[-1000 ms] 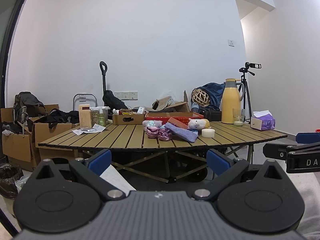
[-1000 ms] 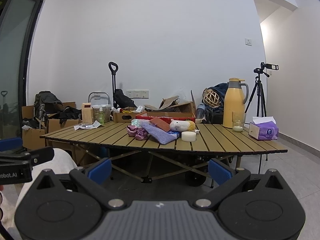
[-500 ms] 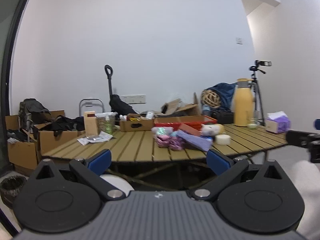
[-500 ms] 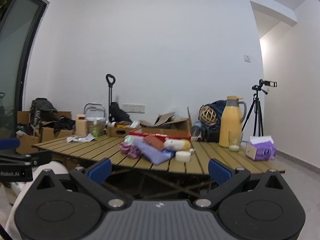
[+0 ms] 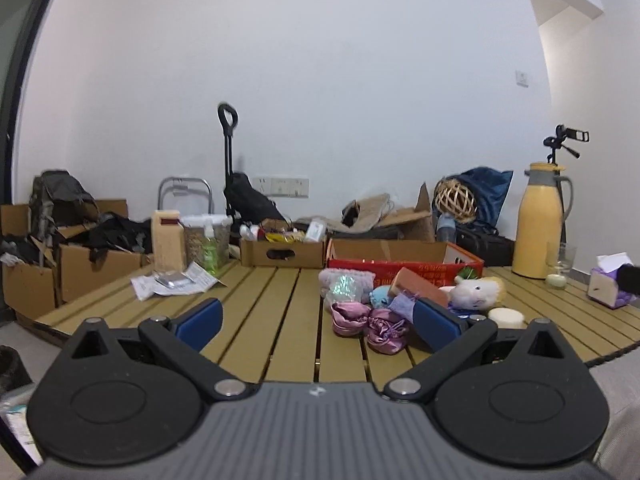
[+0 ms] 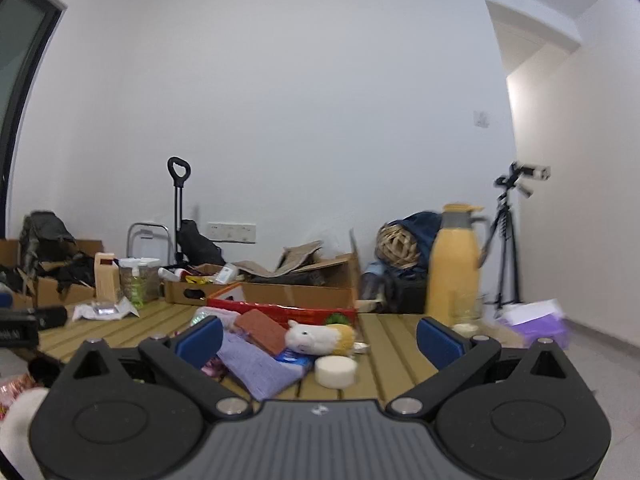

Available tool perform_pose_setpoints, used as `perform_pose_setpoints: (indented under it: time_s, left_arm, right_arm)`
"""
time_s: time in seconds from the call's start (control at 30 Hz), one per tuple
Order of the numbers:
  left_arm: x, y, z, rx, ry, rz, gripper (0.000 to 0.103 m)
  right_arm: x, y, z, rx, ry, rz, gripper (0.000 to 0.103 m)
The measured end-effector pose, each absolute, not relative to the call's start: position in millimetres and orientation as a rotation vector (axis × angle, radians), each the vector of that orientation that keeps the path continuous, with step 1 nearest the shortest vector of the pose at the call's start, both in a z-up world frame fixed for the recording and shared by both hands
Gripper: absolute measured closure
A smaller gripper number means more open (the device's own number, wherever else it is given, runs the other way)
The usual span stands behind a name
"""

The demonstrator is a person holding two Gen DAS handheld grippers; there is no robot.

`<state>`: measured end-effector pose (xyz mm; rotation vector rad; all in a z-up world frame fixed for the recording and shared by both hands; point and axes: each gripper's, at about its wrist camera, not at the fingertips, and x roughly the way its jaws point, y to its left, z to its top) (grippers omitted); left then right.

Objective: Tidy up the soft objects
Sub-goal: 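Reach the right tool to the lavender mesh bag and close on it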

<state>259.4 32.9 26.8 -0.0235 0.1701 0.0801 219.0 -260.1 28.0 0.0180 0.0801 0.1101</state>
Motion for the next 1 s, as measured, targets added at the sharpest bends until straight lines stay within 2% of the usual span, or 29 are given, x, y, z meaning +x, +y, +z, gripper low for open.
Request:
perform_pose_setpoints:
  time_s: [0.17, 0.33, 0.4, 0.57, 0.63, 0.73, 0.8, 0.83, 0.9, 0.93, 1.0]
  left_arm:
    - [329.9, 34.7, -4.0, -0.019, 0.233, 0.035, 0.0]
    - [392.5, 29.8, -33.1, -0.031, 0.344, -0.04, 0.0]
    - [410.5, 27.5, -39.6, -0.045, 0.385, -0.071, 0.0]
    - [442.4, 27.9, -42.3, -0.142, 0.459, -0.13, 0.009]
    - [450.0, 26.3, -37.3, -0.167, 0.459, -0.165, 0.011]
    - [469.7, 20.5, -23.9, -0.173, 0.435, -0.208, 0.013]
    - [487.3, 12.0, -16.7, -0.158, 0.428, -0.198, 0.03]
    - [494.8, 8.2, -15.9, -0.147, 0.439, -0.207, 0.035]
    - [510.1, -0.6, -19.8, -0.115, 0.518, -0.255, 0.072]
    - [513.5, -4.2, -22.5, -0.1, 0.554, -0.263, 0.073]
    - [508.2, -9.0, -23.1, -0.081, 0.537, -0.233, 0.086]
  right_arm:
    - [306.9, -262.9, -3.8, 0.17, 0.224, 0.262, 0.0]
    - [367.9, -249.9, -34.6, 0.15, 0.318, 0.273, 0.0]
    - [382.4, -244.9, -43.6, 0.133, 0.328, 0.283, 0.004]
    - [422.7, -239.7, -56.7, 0.129, 0.409, 0.272, 0.027]
    - [438.7, -238.8, -59.0, 0.164, 0.443, 0.309, 0.033]
    - [456.7, -235.6, -63.0, 0.227, 0.493, 0.361, 0.034]
    - [466.6, -232.7, -67.3, 0.272, 0.515, 0.387, 0.034]
    - [470.3, -230.5, -69.5, 0.276, 0.523, 0.387, 0.033]
    - [473.8, -225.5, -73.6, 0.265, 0.534, 0.374, 0.032]
    - [474.3, -223.4, -74.3, 0.257, 0.534, 0.376, 0.033]
    - [474.7, -219.5, -75.6, 0.228, 0.529, 0.38, 0.036]
